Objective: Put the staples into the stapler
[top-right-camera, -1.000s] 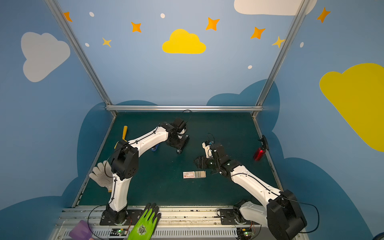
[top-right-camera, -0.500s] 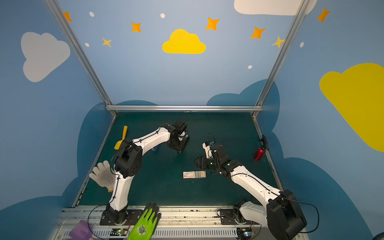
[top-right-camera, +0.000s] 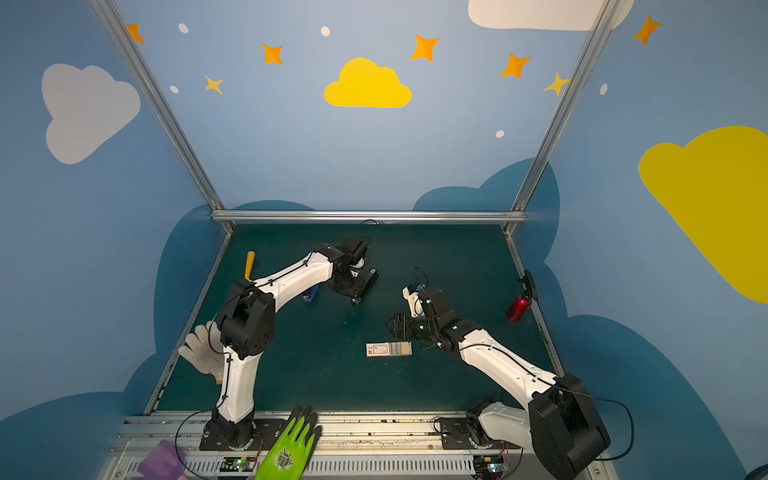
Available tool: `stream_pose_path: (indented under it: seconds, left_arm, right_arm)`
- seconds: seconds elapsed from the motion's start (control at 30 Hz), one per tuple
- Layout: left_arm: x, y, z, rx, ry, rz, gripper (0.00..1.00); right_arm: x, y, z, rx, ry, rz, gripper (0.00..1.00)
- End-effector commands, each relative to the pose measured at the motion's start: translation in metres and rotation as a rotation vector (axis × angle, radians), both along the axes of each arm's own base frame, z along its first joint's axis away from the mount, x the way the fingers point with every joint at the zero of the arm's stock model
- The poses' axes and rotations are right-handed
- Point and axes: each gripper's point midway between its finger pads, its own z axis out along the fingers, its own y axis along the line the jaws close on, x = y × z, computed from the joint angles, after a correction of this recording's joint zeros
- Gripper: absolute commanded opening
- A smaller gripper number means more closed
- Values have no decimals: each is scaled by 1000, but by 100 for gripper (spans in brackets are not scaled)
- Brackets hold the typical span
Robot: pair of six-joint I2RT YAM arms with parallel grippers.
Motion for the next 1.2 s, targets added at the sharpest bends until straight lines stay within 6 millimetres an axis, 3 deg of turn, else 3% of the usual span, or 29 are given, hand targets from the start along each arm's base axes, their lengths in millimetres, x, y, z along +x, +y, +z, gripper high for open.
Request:
stream_pose_path:
  seconds: [0.0, 0.17, 0.2, 0.23, 0.5, 0.63, 0.73, 0.83, 1.0, 1.13, 1.17]
  left_arm:
    - [-3, 8, 32, -30, -69, 32, 58]
    - [-19, 19, 58, -91, -124, 65, 73]
    - [-24, 22, 60, -97, -125, 73, 82]
    - [-28, 27, 64, -99, -132, 84, 99]
    - [-58, 85, 82, -105, -227, 250, 99]
    - [-63, 136, 90, -114, -339, 432, 99]
    - [-67, 177, 93, -85, -423, 568, 99]
    - [-72, 214, 93, -63, -488, 688, 99]
    - [-72, 256, 93, 13, -635, 757, 99]
    - [-67, 278, 95, 95, -814, 721, 99]
    - [-65, 284, 92, 97, -842, 737, 99]
  right_arm:
    - [8, 9, 16, 32, -24, 16, 72]
    - [14, 11, 19, 21, -26, 19, 79]
    - [15, 12, 20, 21, -28, 19, 84]
    - [17, 13, 22, 23, -32, 21, 85]
    - [34, 17, 31, -12, -62, 15, 85]
    - [53, 1, 31, -122, -82, -70, 85]
    - [66, -21, 31, -220, -109, -160, 85]
    - [80, -58, 33, -347, -174, -293, 86]
    - [96, -131, 44, -569, -297, -527, 87]
    - [101, -183, 60, -715, -529, -739, 88]
    - [99, -192, 54, -742, -576, -759, 89]
